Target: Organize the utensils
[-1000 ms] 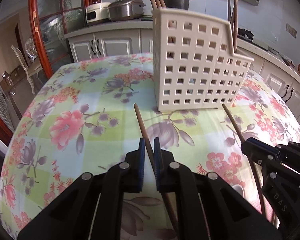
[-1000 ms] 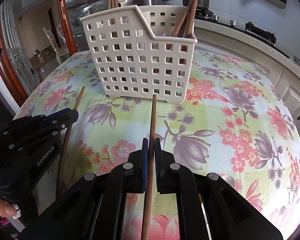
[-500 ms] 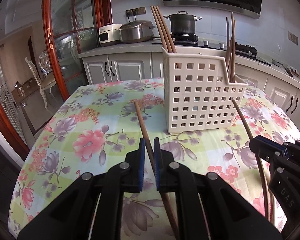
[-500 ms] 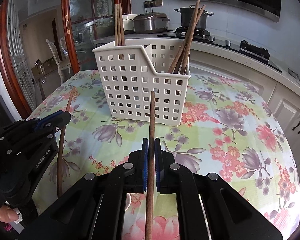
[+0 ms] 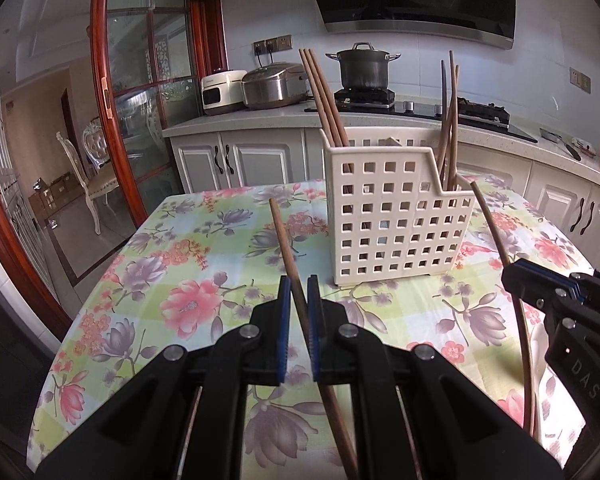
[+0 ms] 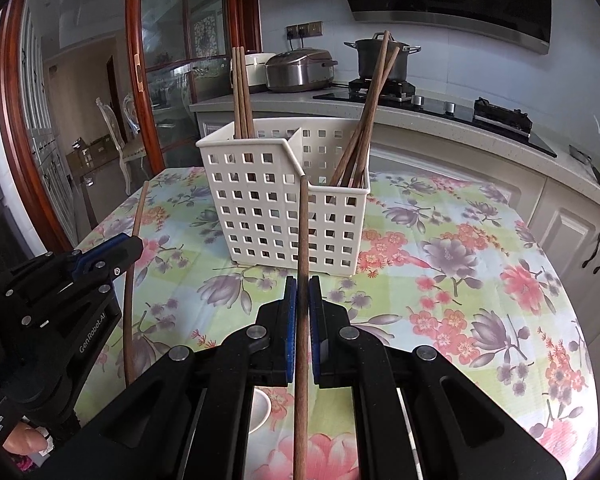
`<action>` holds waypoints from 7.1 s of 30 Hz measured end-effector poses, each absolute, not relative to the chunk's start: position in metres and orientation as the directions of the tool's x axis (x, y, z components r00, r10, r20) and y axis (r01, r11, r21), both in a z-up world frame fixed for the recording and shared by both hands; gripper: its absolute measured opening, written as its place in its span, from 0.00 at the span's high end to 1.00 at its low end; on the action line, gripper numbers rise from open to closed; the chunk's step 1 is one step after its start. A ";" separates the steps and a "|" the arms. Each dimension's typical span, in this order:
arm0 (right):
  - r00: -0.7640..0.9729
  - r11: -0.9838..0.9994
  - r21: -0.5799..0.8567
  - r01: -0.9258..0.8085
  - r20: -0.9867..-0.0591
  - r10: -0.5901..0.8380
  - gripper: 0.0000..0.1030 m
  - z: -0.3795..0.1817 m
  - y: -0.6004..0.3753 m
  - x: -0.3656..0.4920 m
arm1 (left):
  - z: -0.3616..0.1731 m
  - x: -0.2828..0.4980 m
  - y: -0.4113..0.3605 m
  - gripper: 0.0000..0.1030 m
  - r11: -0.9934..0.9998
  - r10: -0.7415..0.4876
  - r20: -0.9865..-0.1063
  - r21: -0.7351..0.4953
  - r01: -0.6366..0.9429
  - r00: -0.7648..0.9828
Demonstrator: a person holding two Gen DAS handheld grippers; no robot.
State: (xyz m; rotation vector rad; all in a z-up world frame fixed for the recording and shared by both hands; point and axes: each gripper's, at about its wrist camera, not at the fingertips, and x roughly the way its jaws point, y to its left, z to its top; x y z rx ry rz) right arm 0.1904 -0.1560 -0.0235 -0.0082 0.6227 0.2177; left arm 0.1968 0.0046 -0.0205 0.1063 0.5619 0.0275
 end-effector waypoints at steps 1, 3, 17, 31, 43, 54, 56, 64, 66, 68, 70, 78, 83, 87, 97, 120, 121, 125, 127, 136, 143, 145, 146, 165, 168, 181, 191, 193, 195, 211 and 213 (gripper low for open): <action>0.793 0.977 0.058 -0.205 -0.575 0.201 0.94 -0.022 -0.156 0.189 | -0.019 0.196 0.004 0.92 0.994 0.056 -0.526 0.110 0.002 0.848; 0.799 0.976 0.059 -0.207 -0.566 0.204 0.94 -0.019 -0.157 0.187 | -0.016 0.194 0.004 0.92 0.994 0.056 -0.520 0.110 0.002 0.852; 0.847 0.967 0.067 -0.244 -0.472 0.246 0.94 0.010 -0.164 0.167 | 0.011 0.175 0.013 0.93 0.998 -0.032 -0.476 0.037 0.056 0.879; 0.880 0.962 0.068 -0.264 -0.391 0.269 0.94 0.038 -0.174 0.147 | 0.044 0.148 0.015 0.94 0.997 -0.060 -0.393 0.020 0.074 0.918; 0.899 0.966 0.068 -0.251 -0.354 0.259 0.94 0.050 -0.181 0.144 | 0.060 0.150 0.009 0.94 0.996 -0.051 -0.345 0.056 0.075 0.937; 0.905 0.963 0.045 -0.265 -0.334 0.264 0.94 0.070 -0.181 0.150 | 0.076 0.155 0.001 0.94 0.991 -0.070 -0.333 0.081 0.102 0.940; 0.905 0.963 0.042 -0.266 -0.335 0.264 0.94 0.072 -0.181 0.153 | 0.079 0.156 -0.001 0.94 0.990 -0.083 -0.333 0.078 0.115 0.939; 0.906 0.964 0.061 -0.259 -0.331 0.264 0.94 0.085 -0.194 0.170 | 0.095 0.166 -0.002 0.94 0.989 -0.105 -0.326 0.065 0.134 0.939; 0.905 0.964 0.073 -0.257 -0.332 0.267 0.94 0.090 -0.199 0.176 | 0.101 0.172 -0.001 0.94 0.988 -0.120 -0.332 0.049 0.145 0.935; 0.904 0.963 0.082 -0.255 -0.332 0.268 0.94 0.095 -0.202 0.182 | 0.107 0.174 -0.002 0.94 0.988 -0.130 -0.333 0.042 0.152 0.934; 0.905 0.963 0.088 -0.253 -0.332 0.268 0.94 0.099 -0.203 0.186 | 0.115 0.178 -0.005 0.94 0.987 -0.131 -0.328 0.046 0.154 0.935; 0.909 0.966 0.071 -0.247 -0.329 0.257 0.94 0.117 -0.204 0.207 | 0.147 0.192 -0.009 0.94 0.986 -0.150 -0.314 0.024 0.166 0.937; 0.915 0.968 0.065 -0.243 -0.315 0.251 0.94 0.129 -0.206 0.219 | 0.171 0.209 -0.007 0.94 0.985 -0.166 -0.308 -0.011 0.171 0.937; 0.918 0.965 0.083 -0.248 -0.299 0.261 0.94 0.139 -0.209 0.228 | 0.189 0.222 -0.009 0.94 0.988 -0.153 -0.290 -0.009 0.157 0.945; 0.920 0.964 0.078 -0.255 -0.289 0.266 0.94 0.150 -0.201 0.254 | 0.213 0.257 -0.014 0.94 0.989 -0.146 -0.279 -0.036 0.142 0.949; 0.824 0.939 0.188 -0.289 -0.451 0.344 0.74 0.088 -0.187 0.332 | 0.129 0.340 0.005 0.79 0.990 -0.139 -0.465 -0.086 0.111 0.874; 0.822 0.937 0.195 -0.289 -0.451 0.347 0.68 0.087 -0.189 0.333 | 0.127 0.341 0.006 0.74 0.991 -0.130 -0.463 -0.082 0.104 0.877; 0.827 0.940 0.197 -0.278 -0.449 0.339 0.62 0.084 -0.195 0.332 | 0.126 0.337 0.015 0.63 0.994 -0.102 -0.448 -0.078 0.075 0.888; 0.830 0.942 0.192 -0.274 -0.448 0.333 0.62 0.084 -0.199 0.330 | 0.125 0.332 0.019 0.55 0.996 -0.083 -0.439 -0.068 0.059 0.895; 0.855 0.958 0.154 -0.241 -0.433 0.284 0.62 0.084 -0.218 0.302 | 0.118 0.294 0.031 0.11 0.999 0.034 -0.367 0.022 -0.027 0.930; 0.869 0.977 0.089 -0.196 -0.445 0.215 0.47 0.071 -0.226 0.257 | 0.101 0.251 0.032 0.05 0.997 0.044 -0.363 0.082 -0.015 0.931; 0.870 0.980 0.083 -0.183 -0.450 0.201 0.42 0.066 -0.229 0.244 | 0.095 0.238 0.033 0.05 0.997 0.038 -0.370 0.082 -0.009 0.928; 0.871 0.981 0.082 -0.177 -0.451 0.195 0.39 0.062 -0.231 0.236 | 0.090 0.230 0.034 0.05 0.997 0.043 -0.374 0.080 -0.014 0.927; 0.776 0.994 0.091 -0.061 -0.621 0.105 0.37 -0.050 -0.241 0.156 | -0.028 0.160 0.000 0.05 0.989 -0.052 -0.590 0.079 0.122 0.806; 0.757 0.996 0.069 -0.064 -0.647 0.093 0.37 -0.062 -0.235 0.156 | -0.044 0.158 -0.012 0.05 0.983 -0.076 -0.627 0.084 0.165 0.776; 0.659 0.995 0.090 -0.030 -0.747 0.087 0.37 -0.092 -0.227 0.178 | -0.083 0.162 -0.036 0.05 0.964 -0.105 -0.715 0.099 0.249 0.691; 0.622 0.999 0.049 -0.009 -0.782 0.044 0.48 -0.102 -0.221 0.191 | -0.090 0.166 -0.035 0.06 0.962 -0.111 -0.744 0.085 0.258 0.659; 0.625 0.999 0.040 -0.006 -0.780 0.035 0.52 -0.103 -0.221 0.191 | -0.091 0.166 -0.039 0.06 0.958 -0.111 -0.749 0.093 0.270 0.653; 0.626 0.999 0.043 -0.005 -0.779 0.037 0.59 -0.102 -0.223 0.191 | -0.093 0.168 -0.044 0.06 0.954 -0.110 -0.757 0.102 0.283 0.644; 0.646 0.997 0.070 -0.020 -0.760 0.066 0.89 -0.102 -0.233 0.185 | -0.102 0.186 -0.062 0.54 0.928 -0.180 -0.812 0.048 0.370 0.555; 0.648 0.997 0.078 -0.023 -0.758 0.074 0.90 -0.102 -0.234 0.185 | -0.102 0.185 -0.063 0.66 0.922 -0.193 -0.810 0.042 0.384 0.553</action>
